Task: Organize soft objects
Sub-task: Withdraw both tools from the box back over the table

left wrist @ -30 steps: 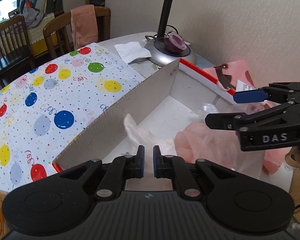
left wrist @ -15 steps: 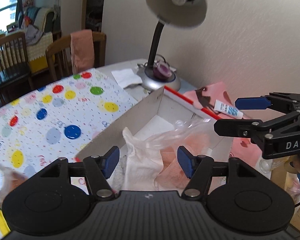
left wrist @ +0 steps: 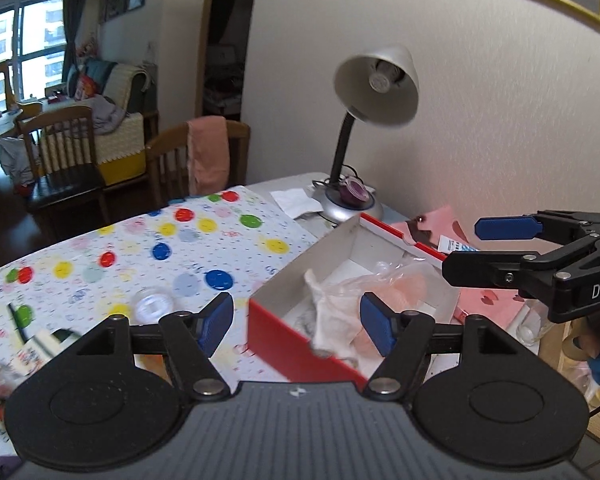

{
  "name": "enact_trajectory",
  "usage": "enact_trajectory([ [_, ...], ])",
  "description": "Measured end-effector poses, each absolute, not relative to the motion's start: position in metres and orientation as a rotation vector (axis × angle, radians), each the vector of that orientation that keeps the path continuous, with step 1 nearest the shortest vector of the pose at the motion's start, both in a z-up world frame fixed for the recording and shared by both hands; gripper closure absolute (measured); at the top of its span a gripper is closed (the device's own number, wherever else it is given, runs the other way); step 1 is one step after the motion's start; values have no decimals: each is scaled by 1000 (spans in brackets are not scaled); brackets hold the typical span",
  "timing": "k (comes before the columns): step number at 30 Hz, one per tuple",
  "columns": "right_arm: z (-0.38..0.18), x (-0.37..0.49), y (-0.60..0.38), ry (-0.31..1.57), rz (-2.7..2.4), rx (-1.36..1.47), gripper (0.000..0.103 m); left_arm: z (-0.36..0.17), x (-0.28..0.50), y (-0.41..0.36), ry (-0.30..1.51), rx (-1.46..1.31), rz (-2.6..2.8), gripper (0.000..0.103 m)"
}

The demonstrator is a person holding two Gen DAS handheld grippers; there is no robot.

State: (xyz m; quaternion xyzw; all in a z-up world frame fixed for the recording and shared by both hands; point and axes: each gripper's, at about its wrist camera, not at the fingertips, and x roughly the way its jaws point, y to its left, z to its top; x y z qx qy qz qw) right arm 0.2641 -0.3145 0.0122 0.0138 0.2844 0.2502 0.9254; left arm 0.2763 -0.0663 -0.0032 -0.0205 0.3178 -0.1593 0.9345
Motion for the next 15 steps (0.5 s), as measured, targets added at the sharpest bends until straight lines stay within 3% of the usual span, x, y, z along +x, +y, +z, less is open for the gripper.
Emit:
enact_trajectory([
  [3, 15, 249, -295, 565, 548, 44, 1, 1, 254, -45, 633, -41, -295, 26],
  [15, 7, 201, -209, 566, 655, 33, 0, -12, 181, 39, 624, -94, -206, 19],
])
